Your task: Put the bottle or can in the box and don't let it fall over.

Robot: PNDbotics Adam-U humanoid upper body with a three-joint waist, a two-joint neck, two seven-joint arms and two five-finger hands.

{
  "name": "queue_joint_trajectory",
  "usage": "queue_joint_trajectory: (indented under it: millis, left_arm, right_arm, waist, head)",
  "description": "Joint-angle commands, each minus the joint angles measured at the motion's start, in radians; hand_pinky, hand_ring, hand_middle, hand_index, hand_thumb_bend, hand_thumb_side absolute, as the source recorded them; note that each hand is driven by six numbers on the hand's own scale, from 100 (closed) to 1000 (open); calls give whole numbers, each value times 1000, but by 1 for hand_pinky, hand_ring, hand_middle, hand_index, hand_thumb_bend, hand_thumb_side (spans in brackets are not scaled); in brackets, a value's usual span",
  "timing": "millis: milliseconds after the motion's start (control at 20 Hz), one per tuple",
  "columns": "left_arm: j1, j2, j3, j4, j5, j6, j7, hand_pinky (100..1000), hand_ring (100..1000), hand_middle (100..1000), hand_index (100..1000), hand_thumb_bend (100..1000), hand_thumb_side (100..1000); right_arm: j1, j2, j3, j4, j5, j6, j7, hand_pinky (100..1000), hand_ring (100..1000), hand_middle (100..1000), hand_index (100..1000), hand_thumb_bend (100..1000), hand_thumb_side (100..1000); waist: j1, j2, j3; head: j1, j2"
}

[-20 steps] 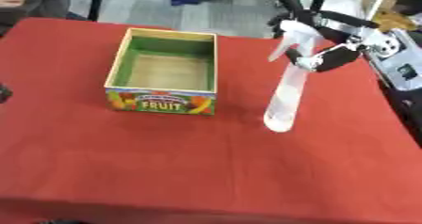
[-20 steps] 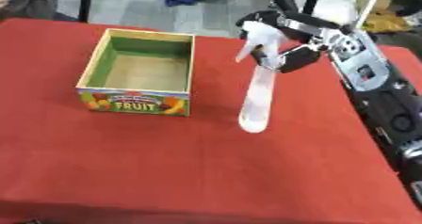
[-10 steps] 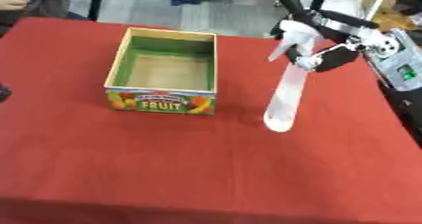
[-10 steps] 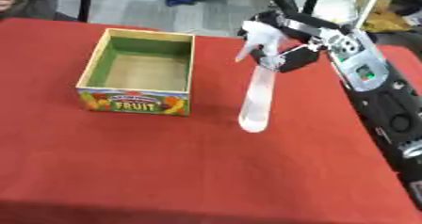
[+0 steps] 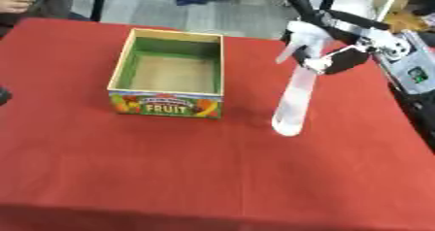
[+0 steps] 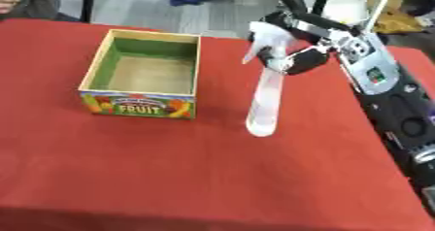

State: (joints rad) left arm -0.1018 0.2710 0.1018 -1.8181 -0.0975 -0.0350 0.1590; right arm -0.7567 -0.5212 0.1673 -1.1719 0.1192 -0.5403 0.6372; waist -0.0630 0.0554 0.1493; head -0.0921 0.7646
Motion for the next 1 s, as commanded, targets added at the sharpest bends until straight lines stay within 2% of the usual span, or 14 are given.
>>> queue_joint_trajectory:
  millis: [50,400,500,700,1000]
  left_arm:
    - [-13,7,2,-11,3,-2,-1,724,618,529,728,293,666]
    - [-13,6,2,-11,3,-2,-1,724,618,529,728,293,667]
    - [-12,6,2,-10,3,-2,-1,724,618,529,728,294,667]
    - [-13,7,3,-10,2,-2,-1,724,618,529,728,293,667]
    - [-14,7,3,-10,2,-2,-1,725,618,529,728,294,667]
  right_arm:
    - [-17,-14,-4,-9,9,-165,154,479,667,636,430,100,218]
    - [-10,-16,-3,-14,25,-172,153,477,657,624,417,100,215]
    - [-9,-17,-2,-17,25,-173,153,477,656,623,417,100,215]
    - [-10,-19,-2,-20,25,-173,152,476,654,622,416,100,215]
    - [-12,-21,-2,-24,19,-173,153,475,653,621,415,100,215]
  waist:
    - [4,-6,1]
    - [2,-5,2]
    - [2,-6,1]
    - [1,-4,1]
    - [1,-4,2]
  head:
    - [-5,5]
    - [-14,5]
    - [-34,2]
    - [-102,-35]
    - [-128,-49]
